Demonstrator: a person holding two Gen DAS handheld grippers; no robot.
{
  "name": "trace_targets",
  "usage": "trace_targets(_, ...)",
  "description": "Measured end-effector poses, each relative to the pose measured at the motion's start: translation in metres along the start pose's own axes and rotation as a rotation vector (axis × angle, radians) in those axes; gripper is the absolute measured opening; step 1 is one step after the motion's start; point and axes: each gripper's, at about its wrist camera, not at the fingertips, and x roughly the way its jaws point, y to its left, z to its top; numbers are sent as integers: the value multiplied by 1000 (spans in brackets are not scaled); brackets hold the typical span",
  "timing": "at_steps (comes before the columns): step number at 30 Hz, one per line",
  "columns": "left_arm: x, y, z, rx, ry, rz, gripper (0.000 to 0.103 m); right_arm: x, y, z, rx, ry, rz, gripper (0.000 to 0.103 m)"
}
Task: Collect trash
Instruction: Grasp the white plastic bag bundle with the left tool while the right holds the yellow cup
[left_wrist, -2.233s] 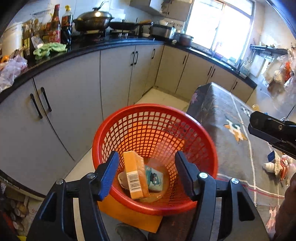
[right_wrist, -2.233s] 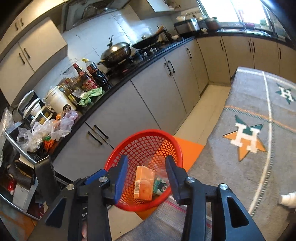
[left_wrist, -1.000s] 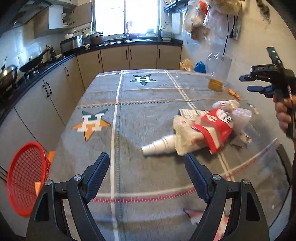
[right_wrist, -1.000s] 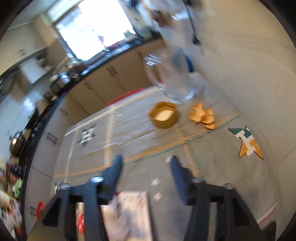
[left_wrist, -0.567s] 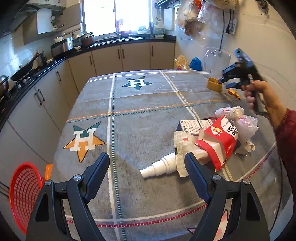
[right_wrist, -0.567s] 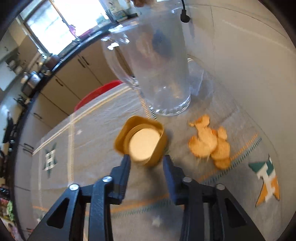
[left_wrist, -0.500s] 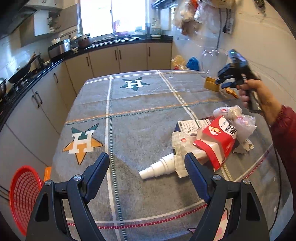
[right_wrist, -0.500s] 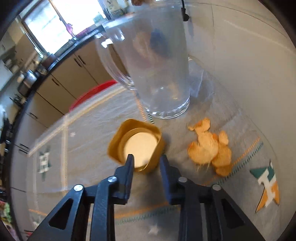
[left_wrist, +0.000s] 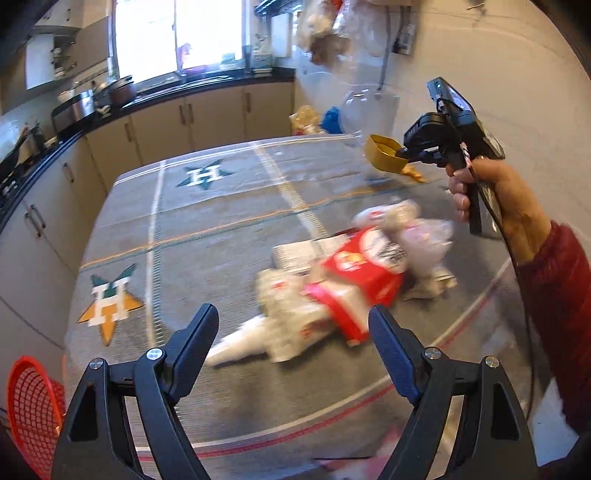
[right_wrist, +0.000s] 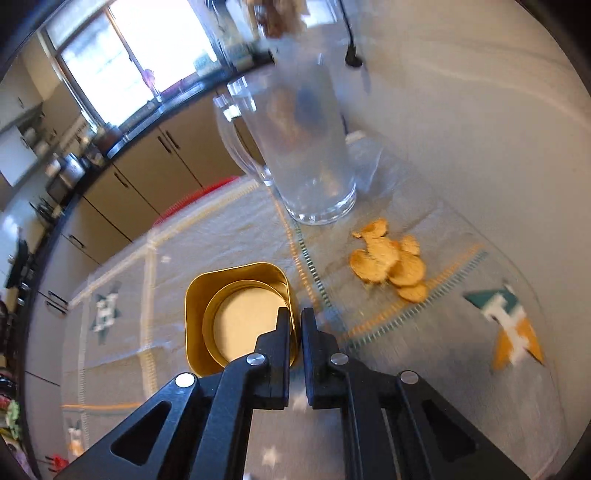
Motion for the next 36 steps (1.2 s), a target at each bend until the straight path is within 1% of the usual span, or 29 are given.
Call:
trace_targets(5,-1,-26,17,-20,-14,-87,82,-79,-5,-25,-5,-132,29,7)
trace_targets(9,9,-54,29,-12,-38,-103,82,-128,-19,-49,-2,-197,72,7)
trace_targets(12,17,-75,34,13,-37,-101,81,-150,-29,-68,3,-240,86,7)
trace_targets(14,23,-89,36,41,-41,-93,78,-156,-35,-79,10,-245,99,7)
trace_targets(17,35,-108,41,75,-42,-38,78,-163,-48,-95,18,-247,115,7)
trace_targets(19,44,-114,44,79,-32,3,73,-167,-56,-103,19,-248,123,7)
trace_targets(21,58,-119,47,71,-5,36,58,-172,-61,-111,12,-246,138,7)
trace_targets(22,63,-119,48,64,8,51,54,-174,-62,-114,8,-242,148,7)
trace_targets(23,69,-120,49,57,25,63,47,-174,-63,-116,3,-241,153,7)
trace_targets(24,74,-120,49,50,40,75,42,-173,-65,-118,-1,-241,155,7)
trace_targets(25,79,-121,49,47,51,95,41,-174,-66,-120,-5,-239,160,7)
trace_targets(27,85,-122,47,43,54,116,33,-176,-71,-125,-5,-237,170,7)
trace_targets(29,84,-119,47,24,43,120,27,-176,-75,-130,-13,-235,171,7)
trace_targets(30,82,-118,47,14,38,109,24,-176,-77,-132,-9,-229,179,7)
trace_targets(33,74,-113,45,-13,17,81,20,-176,-83,-137,-5,-222,196,7)
trace_targets(36,57,-113,40,-11,-21,61,20,-180,-83,-146,-14,-225,215,7)
